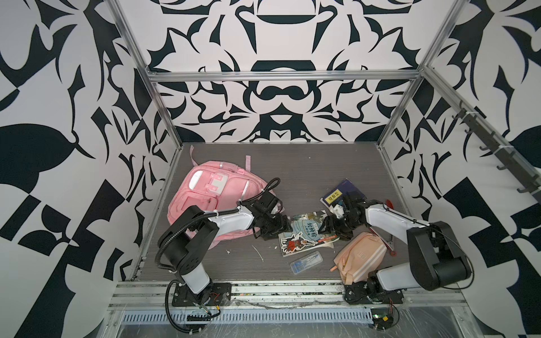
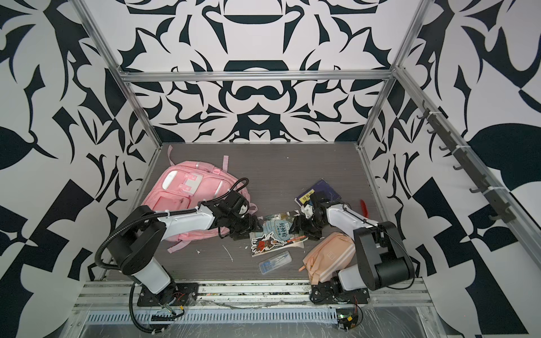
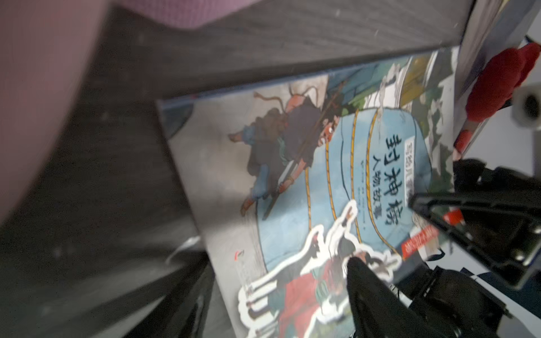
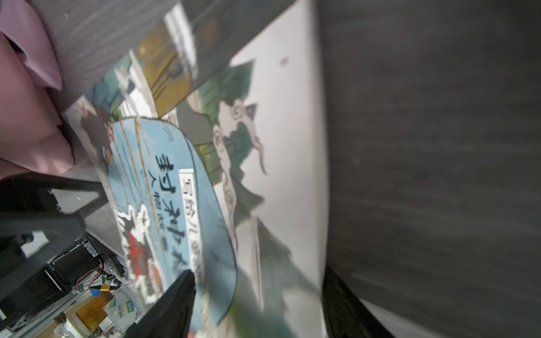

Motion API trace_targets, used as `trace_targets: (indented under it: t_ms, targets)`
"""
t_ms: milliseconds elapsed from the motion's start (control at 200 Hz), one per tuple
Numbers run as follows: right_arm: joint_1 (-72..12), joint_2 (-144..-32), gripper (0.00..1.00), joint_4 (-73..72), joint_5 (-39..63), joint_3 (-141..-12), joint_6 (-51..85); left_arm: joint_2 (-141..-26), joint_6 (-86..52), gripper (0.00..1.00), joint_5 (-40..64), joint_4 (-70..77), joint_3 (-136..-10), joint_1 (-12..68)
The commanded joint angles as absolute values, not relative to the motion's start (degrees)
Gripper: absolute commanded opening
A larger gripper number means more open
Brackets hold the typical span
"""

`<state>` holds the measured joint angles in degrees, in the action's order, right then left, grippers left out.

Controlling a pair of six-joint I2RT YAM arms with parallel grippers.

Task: Pack books, pencil case, and school supplies into a backpack
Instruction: Close the student bag at the center of the table.

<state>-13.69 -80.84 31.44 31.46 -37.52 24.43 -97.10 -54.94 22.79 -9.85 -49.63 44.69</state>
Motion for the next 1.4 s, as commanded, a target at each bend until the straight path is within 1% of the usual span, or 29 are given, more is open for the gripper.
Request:
trace_targets:
  t_ms: [0, 90, 145, 190, 265, 465, 535, 650, 710, 785, 805, 940, 1050, 1395]
  targets:
    - [-15.43, -76.63, 0.66, 29.67, 34.62, -35.26, 28.57, -102.09, -54.86, 0.69, 21.92, -5.98, -47.38, 44.91]
    - [-15.9, -72.66, 0.61, 29.14, 35.24, -33.38, 29.99, -101.04, -53.79, 0.59, 24.83, -2.34, -48.04, 44.85]
    - [-15.91, -70.59, 0.52, 29.87, 35.12, -32.98, 30.1, -100.42, -53.05, 0.54, 25.89, -2.29, -48.95, 44.83]
    - [-15.91, -68.93, 0.46, 30.91, 34.98, -33.09, 29.66, -100.05, -52.46, 0.5, 25.74, -3.7, -49.63, 44.83]
    - [-15.91, -65.78, 0.46, 31.79, 35.05, -33.13, 29.15, -99.75, -51.94, 0.42, 25.96, -4.77, -49.51, 44.24]
    - [-15.91, -56.73, 0.53, 28.06, 35.34, -32.82, 30.48, -101.17, -51.18, 0.39, 27.16, -5.36, -49.04, 43.42]
    - [-15.91, -56.21, 0.55, 27.77, 35.77, -32.91, 30.07, -101.8, -50.77, 0.39, 27.25, -5.56, -49.34, 43.42]
    - [-15.89, -56.06, 0.63, 30.56, 34.73, -34.04, 28.68, -103.0, -49.56, 0.38, 27.16, -7.09, -50.09, 42.99]
    - [-15.91, -54.89, 0.64, 31.46, 33.36, -34.29, 28.63, -103.18, -49.35, 0.38, 27.21, -7.12, -50.01, 42.72]
    - [-15.91, -54.13, 0.68, 31.94, 31.07, -34.47, 28.88, -103.49, -48.51, 0.38, 27.33, -7.8, -50.42, 42.38]
    - [-15.91, -54.28, 0.72, 32.37, 30.43, -34.72, 28.79, -103.55, -48.16, 0.38, 27.25, -8.13, -50.65, 42.28]
    - [-15.95, -55.63, 0.84, 37.64, 26.25, -39.2, 27.07, -105.04, -46.17, 0.37, 27.27, -9.98, -51.06, 41.67]
    - [-16.06, -54.75, 0.85, 41.3, 24.26, -42.44, 25.67, -105.77, -44.35, 0.36, 27.18, -10.88, -51.0, 40.88]
    - [-16.08, -56.8, 0.86, 37.54, 24.38, -41.71, 28.62, -109.11, -40.8, 0.35, 27.44, -12.56, -52.88, 39.73]
